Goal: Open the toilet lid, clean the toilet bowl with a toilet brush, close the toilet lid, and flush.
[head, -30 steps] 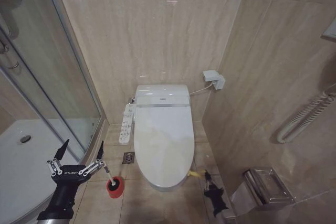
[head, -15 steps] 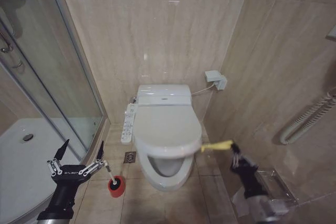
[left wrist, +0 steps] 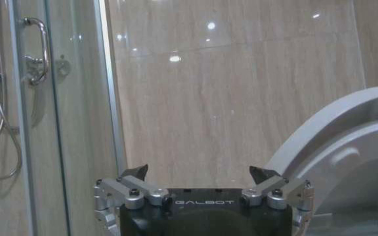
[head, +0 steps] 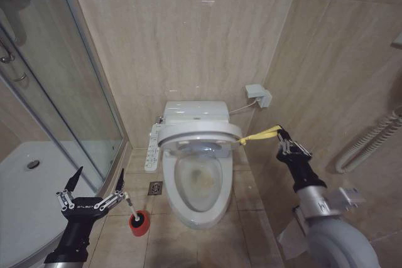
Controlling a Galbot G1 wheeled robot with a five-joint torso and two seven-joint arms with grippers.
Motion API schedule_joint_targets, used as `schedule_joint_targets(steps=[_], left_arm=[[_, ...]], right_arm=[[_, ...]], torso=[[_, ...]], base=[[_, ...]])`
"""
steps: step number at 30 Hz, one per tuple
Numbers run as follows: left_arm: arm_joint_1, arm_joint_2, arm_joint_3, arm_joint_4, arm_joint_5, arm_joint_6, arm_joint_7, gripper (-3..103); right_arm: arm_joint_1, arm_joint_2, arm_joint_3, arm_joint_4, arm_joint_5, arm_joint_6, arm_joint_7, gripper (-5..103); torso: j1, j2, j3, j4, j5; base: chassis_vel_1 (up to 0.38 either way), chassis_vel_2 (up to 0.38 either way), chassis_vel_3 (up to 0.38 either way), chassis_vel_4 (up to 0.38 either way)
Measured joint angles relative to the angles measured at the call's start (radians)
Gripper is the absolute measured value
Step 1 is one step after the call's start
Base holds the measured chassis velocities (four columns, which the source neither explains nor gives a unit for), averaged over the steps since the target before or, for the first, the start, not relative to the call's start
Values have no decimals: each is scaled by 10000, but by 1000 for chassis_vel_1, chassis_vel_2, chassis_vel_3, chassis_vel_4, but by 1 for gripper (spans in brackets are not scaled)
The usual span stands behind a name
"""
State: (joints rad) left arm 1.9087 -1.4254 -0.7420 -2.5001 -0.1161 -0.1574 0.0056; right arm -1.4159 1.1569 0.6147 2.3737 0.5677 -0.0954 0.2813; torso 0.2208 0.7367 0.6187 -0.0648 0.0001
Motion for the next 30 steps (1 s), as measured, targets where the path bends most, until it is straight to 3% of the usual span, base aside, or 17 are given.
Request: schedule_joint_targets(steps=[11, 13, 22, 30], left_arm=[[0, -1, 0, 0, 0, 0, 0, 100], [0, 0, 0, 1, 0, 0, 0, 100], [0, 0, 0, 0, 0, 0, 0, 100], [0, -1, 0, 1, 0, 0, 0, 100]], right_arm=[[2559, -518, -404, -2204, 866, -62, 119, 0], [2997, -338, -512, -2456, 1379, -274, 382, 0], [3837, 459, -935, -3119, 1616, -347, 645, 0], [4885, 1202, -1508, -4372, 860, 428, 256, 0]], torso=[[-2, 0, -1, 17, -3], [-1, 1, -1, 9, -3], [-2, 1, -1, 3, -3], [-1, 1, -1, 5, -2]], base=[[0, 0, 0, 0], [0, 0, 0, 0], [0, 0, 0, 0], [0, 0, 0, 0]])
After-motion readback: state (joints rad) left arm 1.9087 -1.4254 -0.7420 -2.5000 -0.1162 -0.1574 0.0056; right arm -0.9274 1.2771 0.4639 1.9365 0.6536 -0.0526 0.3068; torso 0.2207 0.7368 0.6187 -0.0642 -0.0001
